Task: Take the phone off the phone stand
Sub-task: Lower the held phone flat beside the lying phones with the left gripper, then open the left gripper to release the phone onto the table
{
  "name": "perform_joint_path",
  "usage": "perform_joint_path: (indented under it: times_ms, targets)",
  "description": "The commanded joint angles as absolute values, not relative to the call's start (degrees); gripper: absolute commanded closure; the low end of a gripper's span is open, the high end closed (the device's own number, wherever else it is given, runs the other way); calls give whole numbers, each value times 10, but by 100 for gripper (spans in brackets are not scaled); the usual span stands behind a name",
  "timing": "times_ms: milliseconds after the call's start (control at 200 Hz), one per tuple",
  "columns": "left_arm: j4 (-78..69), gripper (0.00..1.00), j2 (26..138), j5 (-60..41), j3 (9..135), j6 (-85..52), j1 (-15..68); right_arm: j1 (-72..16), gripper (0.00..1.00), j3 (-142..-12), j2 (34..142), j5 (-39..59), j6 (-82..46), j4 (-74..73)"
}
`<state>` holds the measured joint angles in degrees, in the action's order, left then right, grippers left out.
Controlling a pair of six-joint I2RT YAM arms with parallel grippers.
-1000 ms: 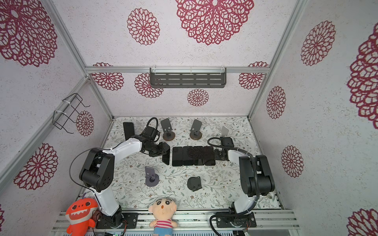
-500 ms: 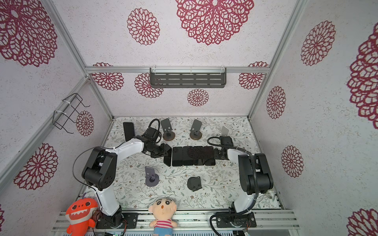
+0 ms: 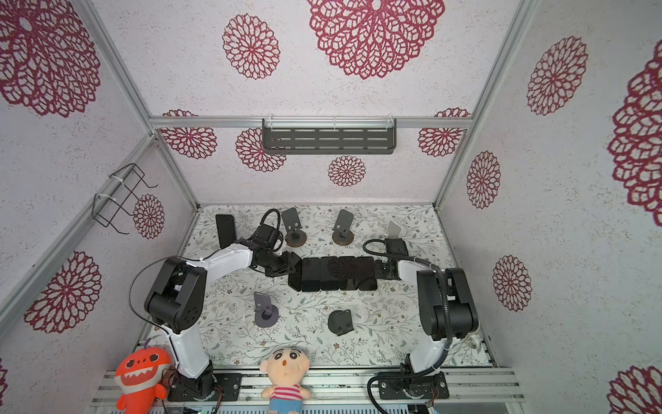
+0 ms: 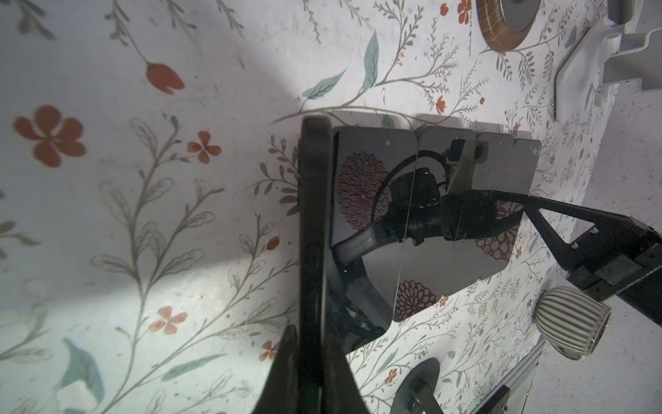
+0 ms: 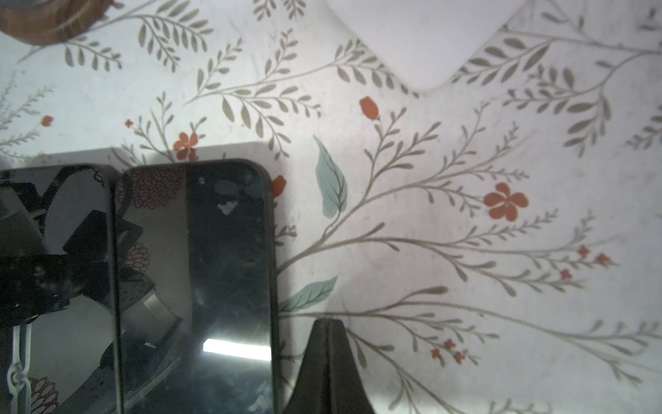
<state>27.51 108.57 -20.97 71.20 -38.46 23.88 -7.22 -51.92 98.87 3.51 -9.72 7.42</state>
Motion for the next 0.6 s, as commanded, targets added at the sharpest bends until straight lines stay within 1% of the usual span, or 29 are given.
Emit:
perform_joint_path:
  times_ms: [0, 130, 240, 385, 495, 580, 595]
  targets:
    - [246, 85, 1091, -225, 696, -405, 242, -75, 100, -535, 997, 40, -107, 83]
    - [239, 81, 1093, -226, 687, -413, 242, -77, 100, -539, 1005, 43, -107, 89]
    - [245, 75, 1092, -221, 685, -411, 242, -80, 100, -541, 1008, 41, -106, 91]
    - [254, 65, 1092, -216, 686, -406, 242, -82, 100, -546, 1013, 41, -105, 98]
    - [258, 54, 1093, -213, 686, -398, 242, -84, 100, -548, 1016, 42, -104, 99]
    - [258, 51, 1096, -212, 685, -395, 243, -86, 100, -548, 1017, 42, -104, 101]
    - [259, 49, 1096, -212, 685, -395, 242, -86, 100, -548, 1016, 42, -104, 101]
